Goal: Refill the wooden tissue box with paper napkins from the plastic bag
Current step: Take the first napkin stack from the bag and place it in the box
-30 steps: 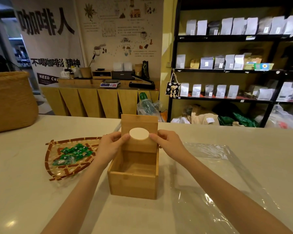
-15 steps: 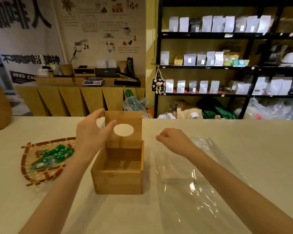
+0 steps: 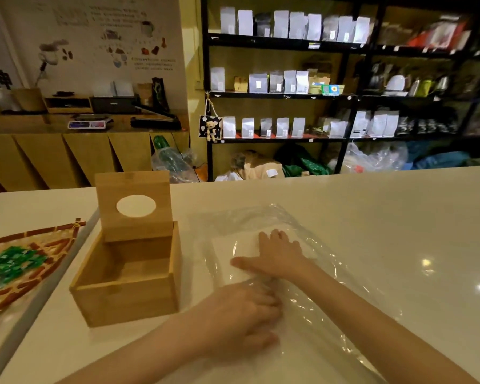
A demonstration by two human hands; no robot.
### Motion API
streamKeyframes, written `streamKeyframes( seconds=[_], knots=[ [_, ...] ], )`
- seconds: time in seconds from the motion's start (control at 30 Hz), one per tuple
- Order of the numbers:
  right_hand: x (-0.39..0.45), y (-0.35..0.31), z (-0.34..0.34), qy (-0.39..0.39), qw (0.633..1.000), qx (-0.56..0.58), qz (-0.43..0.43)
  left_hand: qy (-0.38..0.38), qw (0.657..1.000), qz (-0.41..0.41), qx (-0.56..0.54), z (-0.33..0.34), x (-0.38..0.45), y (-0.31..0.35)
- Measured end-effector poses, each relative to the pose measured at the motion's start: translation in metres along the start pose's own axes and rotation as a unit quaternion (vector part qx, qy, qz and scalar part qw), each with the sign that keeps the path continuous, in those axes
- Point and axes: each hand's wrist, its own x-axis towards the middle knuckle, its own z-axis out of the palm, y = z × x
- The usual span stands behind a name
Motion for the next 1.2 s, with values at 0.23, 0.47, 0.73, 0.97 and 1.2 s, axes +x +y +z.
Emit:
streamKeyframes(
  seconds=[0.23,0.47,0.73,0.97,1.2],
  knots=[
    [0.004,0.037,-0.008,-0.026,0.988,0.009,-0.153,0.044,0.999,-0.011,-0.021,0.015,0.052,0.025],
    [-0.02,0.053,-0.016,0.019,0.962,0.225,-0.155,0.031,0.999,-0.038,0.012,0.032,0.072,0.027],
    [-0.094,0.114,-0.042,0.097,0.903,0.385,-0.161,0.048,0.992,-0.071,-0.091,0.029,0.07,0.031],
    [-0.127,0.13,-0.002,0.029,0.938,0.244,-0.243,0.101,0.969,-0.108,-0.198,0.012,0.067,0.036],
    [-0.082,0.093,0.03,0.125,0.94,0.038,-0.316,0.107,0.948,-0.202,-0.221,-0.004,0.059,0.007]
  ],
)
